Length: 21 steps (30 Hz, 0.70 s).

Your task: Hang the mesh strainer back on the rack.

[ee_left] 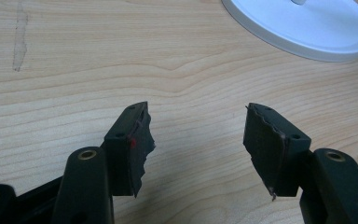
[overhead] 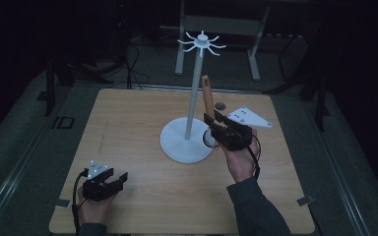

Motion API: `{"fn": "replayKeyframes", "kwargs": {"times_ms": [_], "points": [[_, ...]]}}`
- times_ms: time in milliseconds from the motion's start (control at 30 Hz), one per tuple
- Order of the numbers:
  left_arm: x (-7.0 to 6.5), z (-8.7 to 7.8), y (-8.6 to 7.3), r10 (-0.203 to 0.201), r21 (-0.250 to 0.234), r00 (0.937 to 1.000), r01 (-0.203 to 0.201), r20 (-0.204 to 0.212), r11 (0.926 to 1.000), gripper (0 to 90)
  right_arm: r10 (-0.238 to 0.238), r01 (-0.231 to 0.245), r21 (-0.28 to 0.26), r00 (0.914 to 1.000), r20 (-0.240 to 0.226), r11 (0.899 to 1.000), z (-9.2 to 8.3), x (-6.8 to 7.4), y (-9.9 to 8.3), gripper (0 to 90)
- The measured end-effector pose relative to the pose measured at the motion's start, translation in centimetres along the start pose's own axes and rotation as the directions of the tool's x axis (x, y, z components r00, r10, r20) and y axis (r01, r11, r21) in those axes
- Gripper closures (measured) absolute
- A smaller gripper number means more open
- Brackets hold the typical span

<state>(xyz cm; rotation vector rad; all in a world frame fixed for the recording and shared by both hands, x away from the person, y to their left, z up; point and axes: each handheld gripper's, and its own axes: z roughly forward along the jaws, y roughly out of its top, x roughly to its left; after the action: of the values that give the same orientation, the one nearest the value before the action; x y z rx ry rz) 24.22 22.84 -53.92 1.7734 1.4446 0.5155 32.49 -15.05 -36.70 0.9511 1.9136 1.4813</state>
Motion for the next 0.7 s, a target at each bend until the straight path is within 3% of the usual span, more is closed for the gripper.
{"fn": "replayKeyframes", "kwargs": {"times_ms": [700], "points": [[0.1,-0.1,0.0,-0.002,-0.003,1.0,0.002,0.001,1.0,41.4,0.036,-0.035,-0.061,0.9993,0.01,0.998,-0.6,-0.7,1.2,69.5]]}}
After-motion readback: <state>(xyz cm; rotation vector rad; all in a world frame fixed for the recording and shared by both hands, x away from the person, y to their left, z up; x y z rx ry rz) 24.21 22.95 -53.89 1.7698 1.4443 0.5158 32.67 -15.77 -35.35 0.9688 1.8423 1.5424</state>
